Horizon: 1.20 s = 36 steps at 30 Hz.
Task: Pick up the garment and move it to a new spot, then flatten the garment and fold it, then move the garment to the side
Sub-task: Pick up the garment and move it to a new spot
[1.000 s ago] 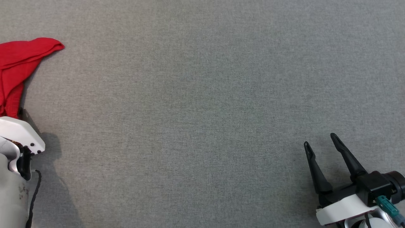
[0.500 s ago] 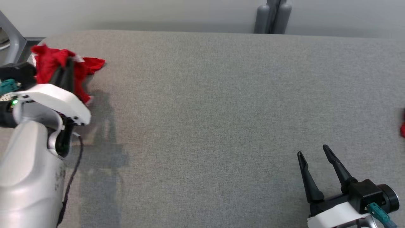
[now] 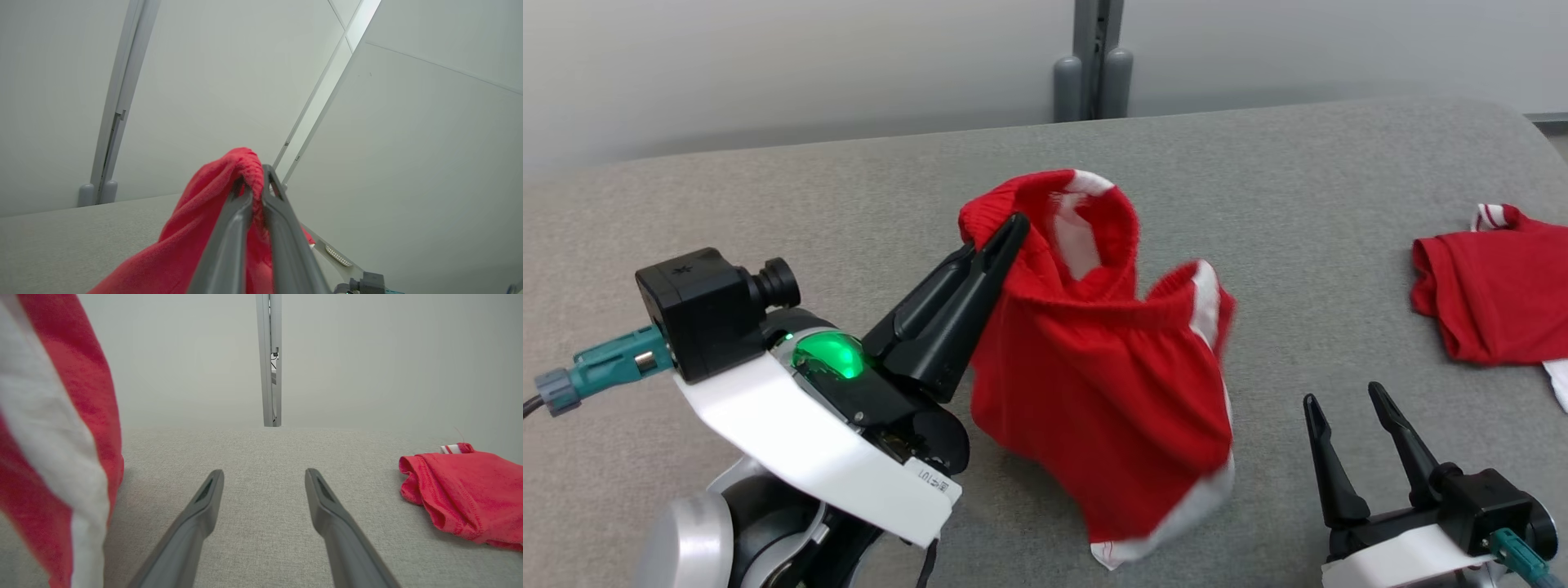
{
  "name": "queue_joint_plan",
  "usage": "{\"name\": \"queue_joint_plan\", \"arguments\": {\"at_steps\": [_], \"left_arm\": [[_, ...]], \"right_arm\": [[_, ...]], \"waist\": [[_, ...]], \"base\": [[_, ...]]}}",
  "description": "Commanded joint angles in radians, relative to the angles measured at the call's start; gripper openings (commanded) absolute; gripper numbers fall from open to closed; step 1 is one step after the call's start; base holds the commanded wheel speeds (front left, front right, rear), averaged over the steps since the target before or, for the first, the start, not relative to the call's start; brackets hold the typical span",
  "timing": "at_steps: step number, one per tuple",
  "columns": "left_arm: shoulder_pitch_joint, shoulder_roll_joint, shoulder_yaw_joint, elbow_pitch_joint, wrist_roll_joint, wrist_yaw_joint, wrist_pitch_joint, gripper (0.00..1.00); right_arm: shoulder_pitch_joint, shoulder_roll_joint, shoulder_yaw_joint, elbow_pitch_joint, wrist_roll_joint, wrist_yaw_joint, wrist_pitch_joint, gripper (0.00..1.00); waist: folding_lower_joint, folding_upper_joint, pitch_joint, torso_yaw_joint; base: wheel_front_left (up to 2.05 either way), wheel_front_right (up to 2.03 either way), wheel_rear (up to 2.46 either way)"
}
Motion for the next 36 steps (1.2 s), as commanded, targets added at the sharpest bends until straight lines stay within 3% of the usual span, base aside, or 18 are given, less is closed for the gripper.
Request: {"name": "queue_joint_plan", "arguments": {"at_steps": [1,5,8,11,12,13,16,17,18,19,22,26,32,36], "left_arm": [[0.023,-0.014,-0.008,-0.046,-0.027,0.03,0.01,0.0],[0.067,-0.026,0.025,-0.006,-0.036,0.077,-0.018,0.0],[0.118,-0.026,0.099,0.146,-0.042,0.104,-0.072,0.0],[0.125,0.003,0.19,0.362,-0.028,0.081,-0.163,0.0],[0.124,0.004,0.206,0.448,-0.028,0.063,-0.198,0.0],[0.124,0.004,0.206,0.448,-0.028,0.063,-0.198,0.0],[0.092,0.029,0.245,0.689,0.022,0.034,-0.318,0.0],[0.082,0.038,0.24,0.755,0.048,0.028,-0.353,0.28],[0.074,0.044,0.235,0.82,0.076,0.023,-0.393,0.75],[0.064,0.045,0.226,0.87,0.095,0.012,-0.426,1.0],[0.039,0.054,0.208,0.956,0.158,-0.009,-0.54,1.0],[0.057,0.051,0.197,0.964,0.243,0.013,-0.686,1.0],[0.202,0.011,0.259,0.764,0.406,0.048,-0.719,1.0],[0.329,-0.026,0.286,0.661,0.533,0.023,-0.719,1.0]], "right_arm": [[0.002,-0.004,-0.006,0.001,0.013,0.0,-0.005,1.0],[-0.01,-0.004,0.005,0.004,0.032,0.0,-0.004,1.0],[-0.016,-0.003,0.004,0.006,0.046,0.0,-0.005,1.0],[-0.023,-0.003,0.01,0.01,0.056,0.0,-0.004,1.0],[-0.022,-0.003,0.012,0.014,0.057,0.0,-0.004,1.0],[-0.022,-0.003,0.012,0.014,0.057,0.0,-0.004,1.0],[-0.023,-0.004,0.018,0.022,0.055,0.0,-0.004,1.0],[-0.023,-0.004,0.019,0.023,0.054,0.0,-0.004,1.0],[-0.022,-0.004,0.02,0.023,0.052,0.0,-0.005,1.0],[-0.022,-0.004,0.019,0.025,0.051,0.0,-0.005,1.0],[-0.016,-0.004,0.008,0.02,0.036,0.0,-0.005,1.0],[0.006,-0.004,-0.026,0.008,0.005,0.0,-0.004,1.0],[0.046,-0.004,-0.098,-0.029,-0.043,0.0,-0.005,1.0],[0.07,-0.004,-0.133,-0.049,-0.08,0.0,-0.004,1.0]], "waist": [[0.0,0.0,0.003,-0.049],[0.0,0.0,0.013,-0.093],[0.0,0.0,0.022,-0.113],[0.0,0.0,0.033,-0.124],[0.0,0.0,0.036,-0.125],[0.0,0.0,0.036,-0.125],[0.0,0.0,0.042,-0.125],[0.0,0.0,0.042,-0.125],[0.0,0.0,0.041,-0.125],[0.0,0.0,0.04,-0.124],[0.0,0.0,0.031,-0.116],[0.0,0.0,0.002,-0.095],[0.0,0.0,-0.058,-0.044],[0.0,0.0,-0.091,-0.009]], "base": [[0.0,0.0,0.0],[0.0,0.0,0.0],[0.0,0.0,0.0],[0.0,0.0,0.0],[0.0,0.0,0.0],[0.0,0.0,0.0],[0.0,0.0,0.0],[0.0,0.0,0.0],[0.0,0.0,0.0],[0.0,0.0,0.0],[0.0,0.0,0.0],[0.0,0.0,0.0],[0.0,0.0,0.0],[0.0,0.0,0.0]]}}
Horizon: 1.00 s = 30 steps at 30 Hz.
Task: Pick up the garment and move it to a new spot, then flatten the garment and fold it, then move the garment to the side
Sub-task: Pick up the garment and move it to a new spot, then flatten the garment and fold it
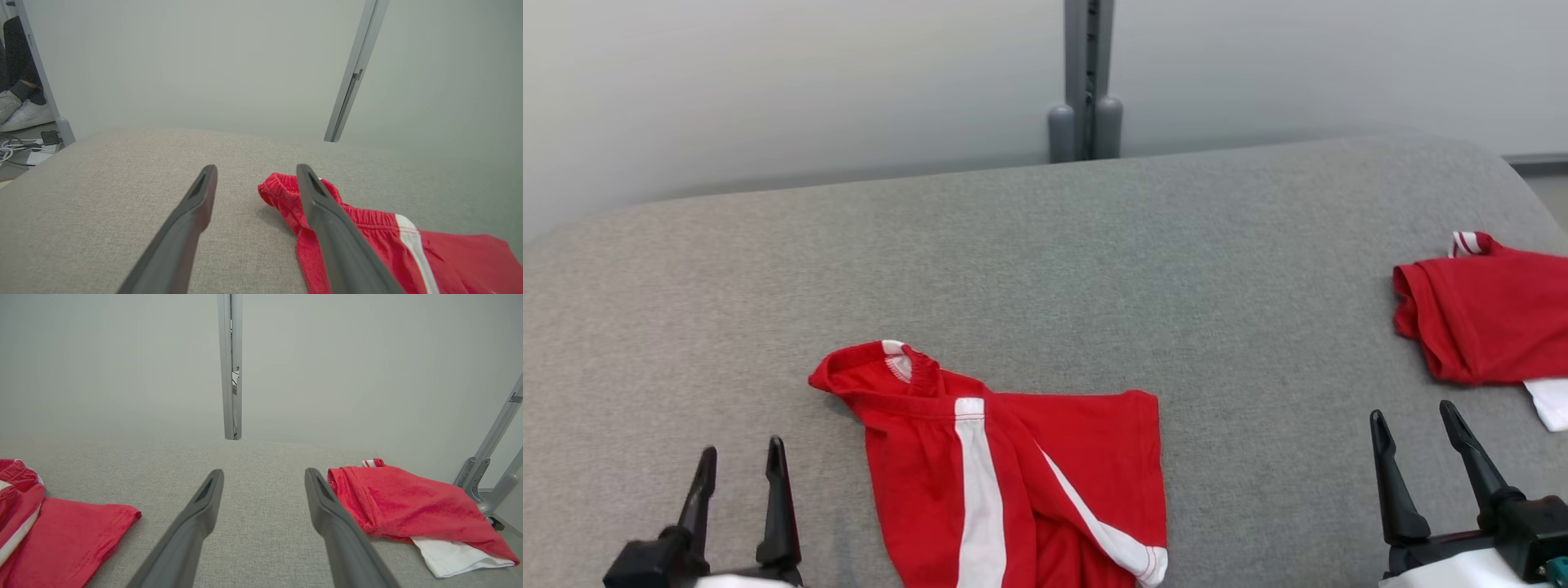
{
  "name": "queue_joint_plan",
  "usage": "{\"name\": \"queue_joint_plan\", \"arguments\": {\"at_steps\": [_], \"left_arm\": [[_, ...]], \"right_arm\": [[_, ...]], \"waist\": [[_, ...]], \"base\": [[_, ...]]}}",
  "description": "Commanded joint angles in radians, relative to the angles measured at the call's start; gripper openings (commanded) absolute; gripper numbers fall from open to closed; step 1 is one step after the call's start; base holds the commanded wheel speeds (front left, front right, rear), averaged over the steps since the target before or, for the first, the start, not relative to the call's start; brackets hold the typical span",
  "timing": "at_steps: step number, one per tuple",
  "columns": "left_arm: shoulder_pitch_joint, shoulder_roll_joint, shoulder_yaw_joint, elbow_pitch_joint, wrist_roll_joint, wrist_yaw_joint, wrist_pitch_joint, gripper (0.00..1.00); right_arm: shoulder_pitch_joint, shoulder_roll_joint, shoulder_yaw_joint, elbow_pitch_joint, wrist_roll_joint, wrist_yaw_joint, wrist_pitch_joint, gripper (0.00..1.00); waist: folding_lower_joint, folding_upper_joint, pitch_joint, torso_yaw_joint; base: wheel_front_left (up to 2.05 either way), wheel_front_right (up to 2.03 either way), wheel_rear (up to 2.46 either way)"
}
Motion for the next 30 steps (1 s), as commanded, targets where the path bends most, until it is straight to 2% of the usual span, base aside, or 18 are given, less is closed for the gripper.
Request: {"name": "queue_joint_plan", "arguments": {"at_steps": [1,7,10,22,26,30], "left_arm": [[0.027,-0.002,0.008,-0.015,0.039,-0.014,-0.001,1.0],[0.131,-0.031,0.033,-0.039,0.128,-0.078,-0.001,1.0],[0.184,-0.039,0.062,-0.075,0.157,-0.096,-0.001,1.0],[0.18,-0.045,0.055,-0.093,0.194,-0.115,-0.001,1.0],[0.112,-0.046,-0.007,-0.051,0.228,-0.133,-0.001,1.0],[-0.014,-0.014,-0.111,0.085,0.254,-0.147,0.003,1.0]], "right_arm": [[0.01,-0.004,-0.012,-0.006,-0.011,0.0,-0.004,1.0],[0.031,-0.004,-0.029,-0.01,-0.024,0.0,-0.004,1.0],[0.044,-0.004,-0.032,-0.006,-0.019,0.0,-0.004,1.0],[0.058,-0.004,-0.01,0.004,-0.004,0.0,-0.004,1.0],[0.035,-0.004,0.012,0.006,-0.004,0.0,-0.004,1.0],[0.017,-0.005,0.042,0.014,0.01,0.0,-0.004,1.0]], "waist": [[0.0,0.0,-0.03,0.031],[0.0,0.0,-0.072,0.052],[0.0,0.0,-0.096,0.05],[0.0,0.0,-0.11,0.041],[0.0,0.0,-0.092,0.015],[0.0,0.0,-0.072,-0.031]], "base": [[0.0,0.0,0.0],[0.0,0.0,0.0],[0.0,0.0,0.0],[0.0,0.0,0.0],[0.0,0.0,0.0],[0.0,0.0,0.0]]}}
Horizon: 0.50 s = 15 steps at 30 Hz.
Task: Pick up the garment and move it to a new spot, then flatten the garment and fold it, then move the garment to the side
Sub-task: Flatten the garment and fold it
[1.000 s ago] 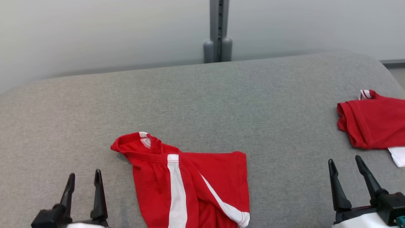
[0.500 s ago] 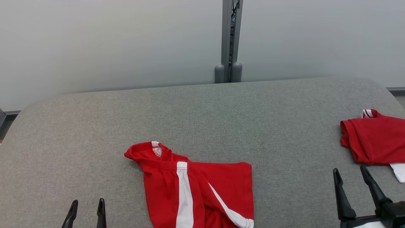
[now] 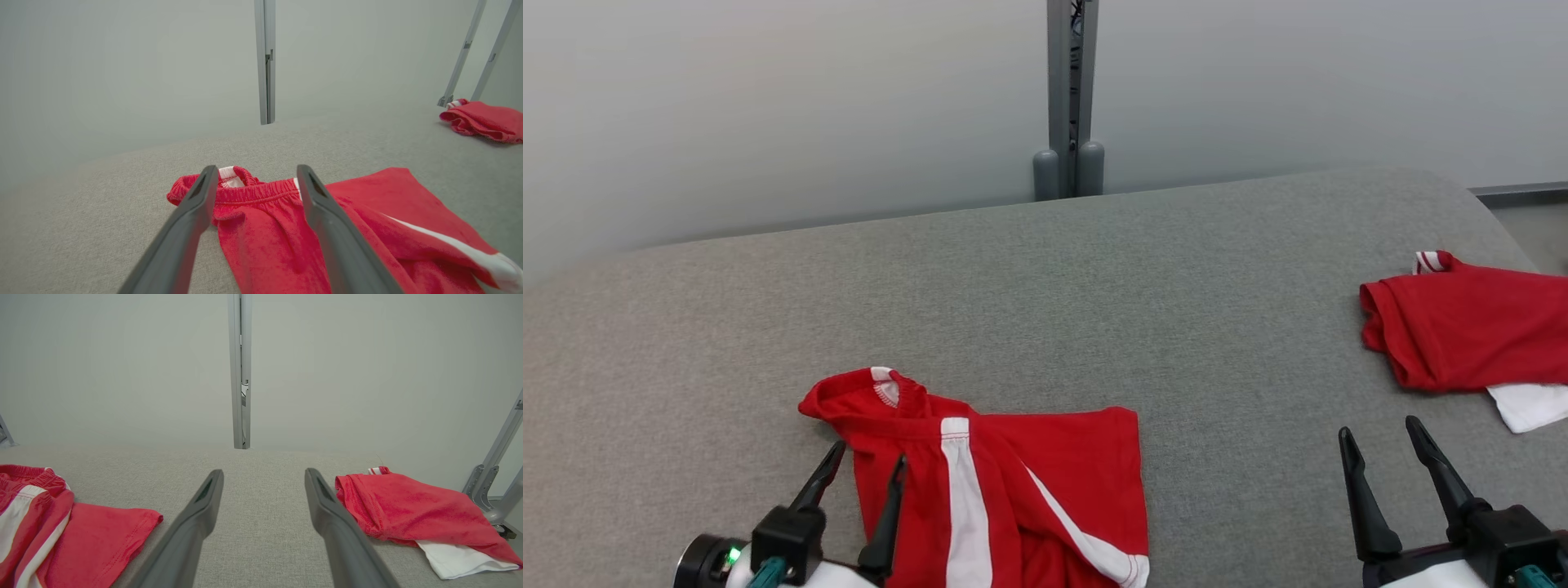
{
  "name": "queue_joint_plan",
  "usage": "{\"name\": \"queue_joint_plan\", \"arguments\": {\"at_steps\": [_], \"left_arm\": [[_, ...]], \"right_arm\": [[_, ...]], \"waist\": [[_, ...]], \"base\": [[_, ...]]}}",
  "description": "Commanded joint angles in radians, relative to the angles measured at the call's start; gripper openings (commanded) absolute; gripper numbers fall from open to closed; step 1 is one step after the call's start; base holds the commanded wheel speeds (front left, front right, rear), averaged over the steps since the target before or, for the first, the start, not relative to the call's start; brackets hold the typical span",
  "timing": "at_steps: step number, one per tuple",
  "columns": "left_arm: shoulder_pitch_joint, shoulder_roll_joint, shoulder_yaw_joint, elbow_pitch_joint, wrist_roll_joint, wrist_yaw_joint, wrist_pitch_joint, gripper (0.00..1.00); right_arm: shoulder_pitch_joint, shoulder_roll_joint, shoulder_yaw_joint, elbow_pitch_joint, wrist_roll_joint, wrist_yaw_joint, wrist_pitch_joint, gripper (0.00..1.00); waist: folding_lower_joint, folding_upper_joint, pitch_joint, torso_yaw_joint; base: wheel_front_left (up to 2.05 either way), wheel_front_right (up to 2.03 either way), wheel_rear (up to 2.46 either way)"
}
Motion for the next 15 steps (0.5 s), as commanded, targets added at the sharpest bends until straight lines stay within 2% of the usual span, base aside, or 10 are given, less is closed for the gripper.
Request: {"name": "queue_joint_plan", "arguments": {"at_steps": [1,3,6,10,15], "left_arm": [[-0.042,0.015,-0.024,0.028,0.007,-0.006,0.011,1.0],[-0.142,0.036,-0.092,0.099,0.016,-0.007,0.048,1.0],[-0.26,0.077,-0.221,0.21,-0.02,-0.005,0.159,1.0],[-0.379,0.13,-0.313,0.311,-0.089,-0.006,0.303,1.0],[-0.427,0.196,-0.412,0.359,-0.153,-0.006,0.44,1.0]], "right_arm": [[-0.006,-0.005,0.003,0.002,0.005,0.0,-0.004,1.0],[-0.013,-0.005,0.014,0.008,0.015,0.0,-0.004,1.0],[-0.011,-0.005,0.031,0.016,0.03,0.0,-0.005,1.0],[-0.013,-0.005,0.058,0.023,0.04,0.0,-0.005,1.0],[-0.011,-0.005,0.056,0.029,0.051,0.0,-0.005,1.0]], "waist": [[0.0,-0.0001,0.015,-0.028],[0.0,-0.0001,0.023,-0.052],[0.0,-0.0001,0.036,-0.084],[0.0,-0.0001,0.05,-0.128],[0.0,-0.0001,0.06,-0.154]], "base": [[0.0,0.0,0.0],[0.0,0.0,0.0],[0.0,0.0,0.0],[0.0,0.0,0.0],[0.0,0.0,0.0]]}}
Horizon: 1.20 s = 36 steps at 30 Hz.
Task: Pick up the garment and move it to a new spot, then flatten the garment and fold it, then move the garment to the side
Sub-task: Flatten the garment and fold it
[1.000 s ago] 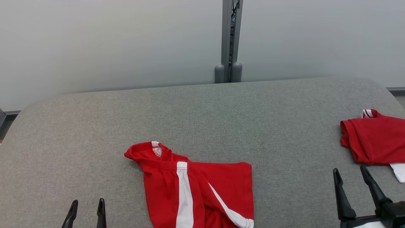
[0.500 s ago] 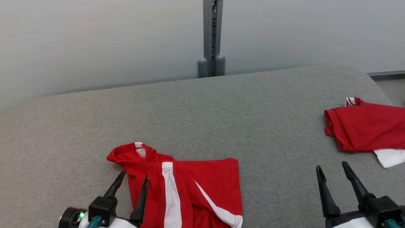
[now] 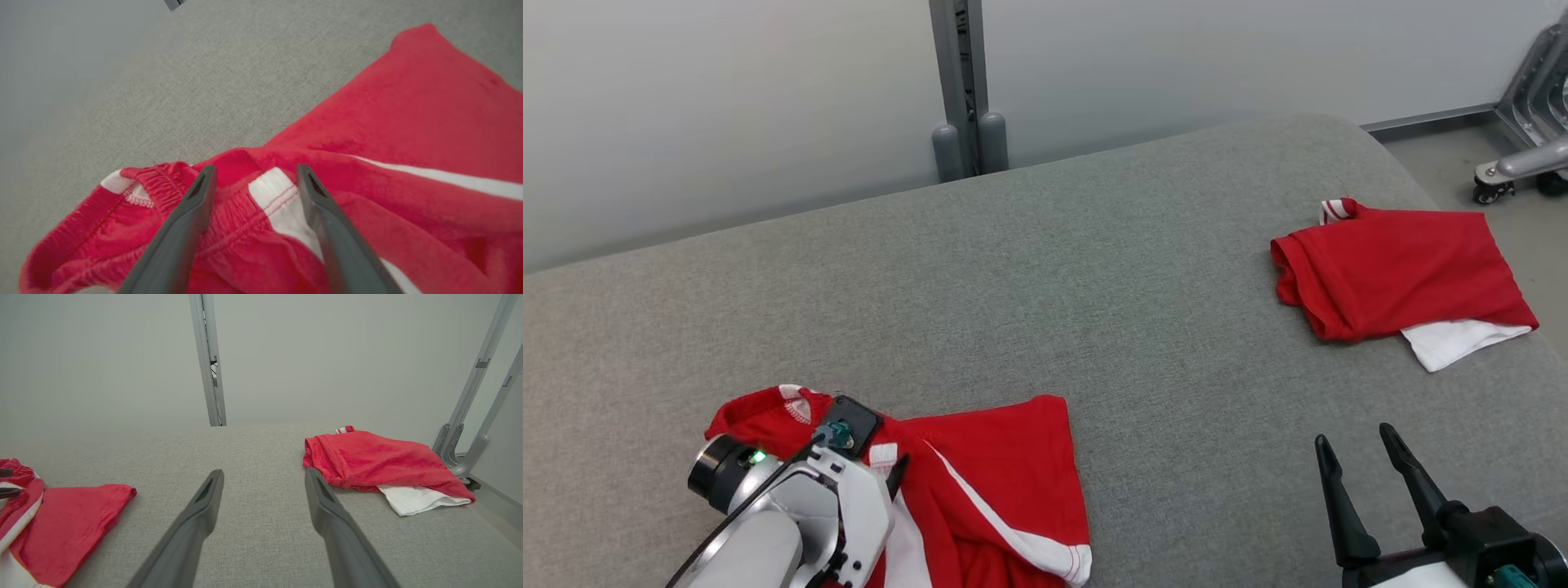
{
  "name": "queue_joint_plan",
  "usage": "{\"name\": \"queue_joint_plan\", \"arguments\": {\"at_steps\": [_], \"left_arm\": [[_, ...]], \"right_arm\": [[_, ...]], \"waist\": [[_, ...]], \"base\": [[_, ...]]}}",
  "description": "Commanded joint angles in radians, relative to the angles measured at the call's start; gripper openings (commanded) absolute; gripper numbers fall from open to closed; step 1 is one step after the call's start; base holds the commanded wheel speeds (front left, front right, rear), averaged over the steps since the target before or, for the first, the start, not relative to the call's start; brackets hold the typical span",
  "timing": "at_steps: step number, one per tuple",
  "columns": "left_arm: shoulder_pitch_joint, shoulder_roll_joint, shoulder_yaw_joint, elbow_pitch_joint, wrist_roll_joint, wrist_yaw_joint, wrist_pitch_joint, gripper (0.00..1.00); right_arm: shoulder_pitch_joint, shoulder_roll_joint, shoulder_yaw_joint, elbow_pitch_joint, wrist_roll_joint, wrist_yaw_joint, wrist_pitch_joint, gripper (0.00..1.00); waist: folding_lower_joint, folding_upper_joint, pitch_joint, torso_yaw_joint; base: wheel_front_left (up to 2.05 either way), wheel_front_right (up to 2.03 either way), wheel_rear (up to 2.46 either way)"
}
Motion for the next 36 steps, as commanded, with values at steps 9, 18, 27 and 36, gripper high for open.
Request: {"name": "queue_joint_plan", "arguments": {"at_steps": [9,18,27,36], "left_arm": [[-0.004,0.127,-0.149,-0.064,-0.143,0.001,0.134,0.0],[-0.047,0.108,-0.064,-0.251,-0.281,0.055,0.131,0.0],[-0.223,-0.003,0.034,-0.366,-0.337,0.145,0.11,0.0],[-0.409,-0.114,0.12,-0.306,-0.372,0.246,0.07,0.0]], "right_arm": [[-0.011,-0.006,-0.028,-0.006,0.017,0.0,-0.005,1.0],[-0.028,-0.006,-0.033,-0.006,0.015,0.0,-0.004,1.0],[-0.056,-0.006,0.0,0.003,0.027,0.0,-0.004,1.0],[-0.084,-0.005,0.009,0.018,0.069,0.0,-0.004,1.0]], "waist": [[0.0,-0.0001,0.025,0.016],[0.0,-0.0001,0.042,0.049],[0.0,-0.0001,0.048,0.021],[0.0,-0.0001,0.062,-0.063]], "base": [[0.0,0.0,0.0],[0.0,0.0,0.0],[0.0,0.0,0.0],[0.0,0.0,0.0]]}}
